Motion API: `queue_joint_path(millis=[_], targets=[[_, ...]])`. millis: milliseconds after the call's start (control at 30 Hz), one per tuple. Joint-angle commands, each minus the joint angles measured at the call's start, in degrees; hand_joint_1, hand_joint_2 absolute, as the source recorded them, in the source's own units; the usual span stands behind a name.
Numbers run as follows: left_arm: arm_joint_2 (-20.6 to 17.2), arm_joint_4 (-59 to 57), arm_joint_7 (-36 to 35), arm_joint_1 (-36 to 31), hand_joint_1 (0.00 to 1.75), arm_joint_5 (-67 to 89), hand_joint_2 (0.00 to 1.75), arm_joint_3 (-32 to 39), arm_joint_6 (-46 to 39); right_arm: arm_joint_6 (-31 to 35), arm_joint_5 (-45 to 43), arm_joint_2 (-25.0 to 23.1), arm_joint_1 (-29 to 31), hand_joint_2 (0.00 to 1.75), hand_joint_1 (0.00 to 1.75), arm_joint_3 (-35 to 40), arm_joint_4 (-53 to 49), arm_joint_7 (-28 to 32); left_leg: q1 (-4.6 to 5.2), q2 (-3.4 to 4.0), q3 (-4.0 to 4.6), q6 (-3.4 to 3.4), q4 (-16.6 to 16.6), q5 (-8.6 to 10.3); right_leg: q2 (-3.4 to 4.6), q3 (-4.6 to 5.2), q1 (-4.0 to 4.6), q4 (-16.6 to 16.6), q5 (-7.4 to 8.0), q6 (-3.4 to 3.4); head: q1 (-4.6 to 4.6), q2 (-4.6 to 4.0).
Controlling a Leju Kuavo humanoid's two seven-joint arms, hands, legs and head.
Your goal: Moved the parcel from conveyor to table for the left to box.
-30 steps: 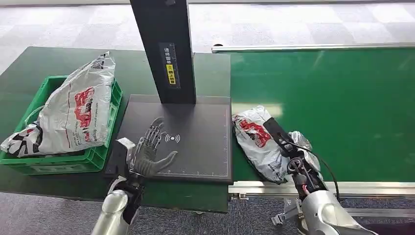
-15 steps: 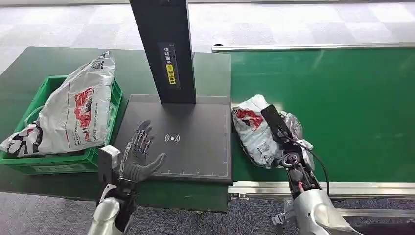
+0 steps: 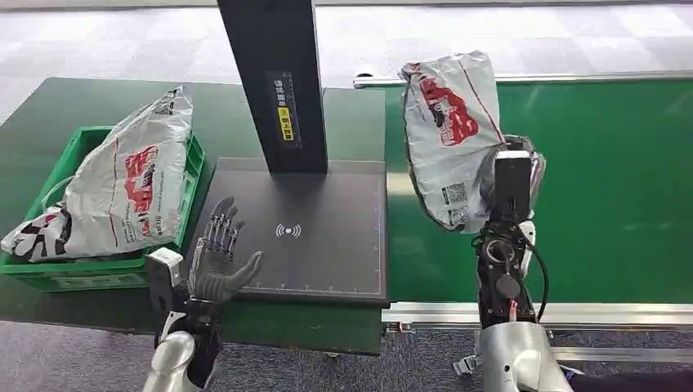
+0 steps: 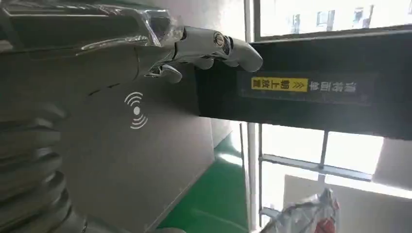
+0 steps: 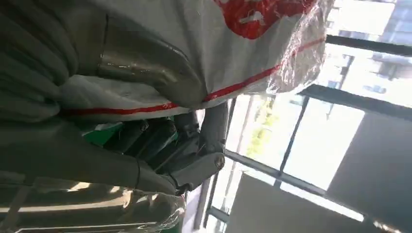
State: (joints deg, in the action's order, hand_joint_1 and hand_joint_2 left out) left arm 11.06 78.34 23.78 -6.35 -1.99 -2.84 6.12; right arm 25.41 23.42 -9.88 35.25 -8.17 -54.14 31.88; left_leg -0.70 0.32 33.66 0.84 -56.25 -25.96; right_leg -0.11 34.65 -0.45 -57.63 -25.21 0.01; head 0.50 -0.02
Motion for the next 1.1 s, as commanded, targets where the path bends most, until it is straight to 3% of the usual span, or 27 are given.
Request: queue_joint_path(millis=[33,167,267,333,900,933,1100], targets=[[0.0,-4.7,2.0,-4.2,0.00,-3.0,1.75,-2.9,-2.6,7.2,-8.2,0.7,-4.2,1.75,1.75,-1.1,-14.7,8.1,0.00,-0.30,-0.06,-0.04,0.0,0.00,-0.28,-0.16,0.00,0.1,-0.09,0.01,0.00,0.00],[0.6,-3.3,5.1,-4.3,0.00,-5.1,1.75,-0.9,-3.8,8.4,-10.5,1.4,-6.3,1.75,1.75,2.4,-18.0,8.1,0.02,-0.12,-0.11,-0.05,0.1,-0.05,-0.10,-0.17,-0.02,0.1,-0.08,0.01,0.00,0.00],[0.8,-2.9,6.1,-6.4,0.00,-7.2,1.75,0.5,-4.2,8.8,-3.9,2.2,-5.7,1.75,1.75,7.8,-17.7,8.1,0.00,-0.07,-0.06,-0.04,0.0,-0.04,-0.05,-0.11,0.01,0.0,-0.05,0.00,0.02,0.00],[0.6,-2.4,6.5,-6.5,0.00,-8.3,1.75,0.7,-3.6,4.2,-4.0,2.1,-5.6,1.75,1.75,10.5,-17.8,8.1,0.01,0.07,0.02,-0.02,0.0,-0.02,0.07,0.02,0.00,0.0,0.00,-0.02,0.00,0.00],[0.6,-2.2,6.7,-6.1,0.00,-8.3,1.75,0.5,-3.6,4.3,-3.7,1.6,-5.9,1.75,1.75,10.5,-18.1,8.1,-0.01,-0.03,-0.11,-0.03,0.1,-0.03,0.01,-0.16,0.01,0.0,-0.03,-0.01,0.00,0.02],[0.6,-2.1,7.2,-6.1,0.00,-8.5,1.75,0.6,-3.8,-2.0,-5.3,1.9,-5.9,1.75,1.75,11.4,-18.3,8.1,0.00,-0.03,-0.07,-0.03,0.0,-0.03,0.00,-0.12,0.01,0.0,-0.02,-0.01,0.00,0.00],[0.1,-3.2,7.3,-6.7,0.00,-9.3,1.75,0.9,-3.9,-10.1,1.7,2.9,-4.8,1.75,1.75,19.5,-12.5,6.6,0.00,0.15,-0.12,-0.03,0.1,-0.05,0.16,-0.11,0.01,0.0,0.00,-0.01,0.00,0.00]])
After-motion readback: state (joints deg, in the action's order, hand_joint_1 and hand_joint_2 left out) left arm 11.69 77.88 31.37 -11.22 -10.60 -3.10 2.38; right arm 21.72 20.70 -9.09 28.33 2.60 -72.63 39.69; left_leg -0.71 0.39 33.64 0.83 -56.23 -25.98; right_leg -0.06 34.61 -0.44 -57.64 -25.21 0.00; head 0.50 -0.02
